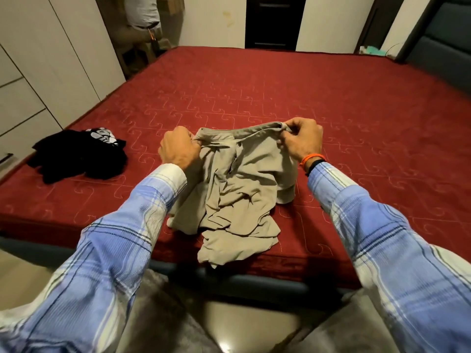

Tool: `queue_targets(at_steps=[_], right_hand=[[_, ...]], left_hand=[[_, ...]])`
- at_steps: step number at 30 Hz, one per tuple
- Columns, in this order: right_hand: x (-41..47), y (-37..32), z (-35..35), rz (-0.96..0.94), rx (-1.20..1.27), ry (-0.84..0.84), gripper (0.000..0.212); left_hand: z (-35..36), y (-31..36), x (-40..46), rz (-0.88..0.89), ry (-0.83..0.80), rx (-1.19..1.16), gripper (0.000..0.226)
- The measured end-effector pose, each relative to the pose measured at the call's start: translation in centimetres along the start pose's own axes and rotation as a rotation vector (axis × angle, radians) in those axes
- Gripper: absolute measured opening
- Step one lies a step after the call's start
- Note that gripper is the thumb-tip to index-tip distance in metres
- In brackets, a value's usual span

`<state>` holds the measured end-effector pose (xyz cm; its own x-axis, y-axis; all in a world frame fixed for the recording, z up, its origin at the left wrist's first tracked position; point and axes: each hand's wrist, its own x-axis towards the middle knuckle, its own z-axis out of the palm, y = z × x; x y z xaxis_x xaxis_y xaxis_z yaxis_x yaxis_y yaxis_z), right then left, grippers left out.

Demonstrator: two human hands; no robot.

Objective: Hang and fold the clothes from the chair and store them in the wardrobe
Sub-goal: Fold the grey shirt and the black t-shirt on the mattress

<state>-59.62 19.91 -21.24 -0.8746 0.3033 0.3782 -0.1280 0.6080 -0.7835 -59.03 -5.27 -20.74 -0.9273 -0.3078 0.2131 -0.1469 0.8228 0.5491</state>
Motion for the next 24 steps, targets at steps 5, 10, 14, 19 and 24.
queue_targets(at_steps=[5,10,14,19,24], right_hand=[[1.4,-0.7,-1.5,0.071,0.067,0.092,0.023],[3.7,-1.1,-5.4,0.01,-0.076,0.104,0.016],[5.8,-1.8,-8.8,-0.037,-0.107,0.178,0.014],[8.7,-2.9,-13.0,-0.076,-0.131,0.306,0.012],[11.4,-2.4,-15.1,-0.102,-0.201,0.355,0.014]], left_hand=[[-0.7,2.1,1.6,0.016,0.06,-0.071,0.033],[-2.0,5.7,4.1,0.131,0.039,-0.28,0.017],[-2.9,9.3,5.5,0.267,0.042,-0.305,0.014],[-3.2,13.5,6.9,0.386,0.036,-0.315,0.017],[-2.3,17.2,7.9,0.457,0.092,-0.314,0.021]])
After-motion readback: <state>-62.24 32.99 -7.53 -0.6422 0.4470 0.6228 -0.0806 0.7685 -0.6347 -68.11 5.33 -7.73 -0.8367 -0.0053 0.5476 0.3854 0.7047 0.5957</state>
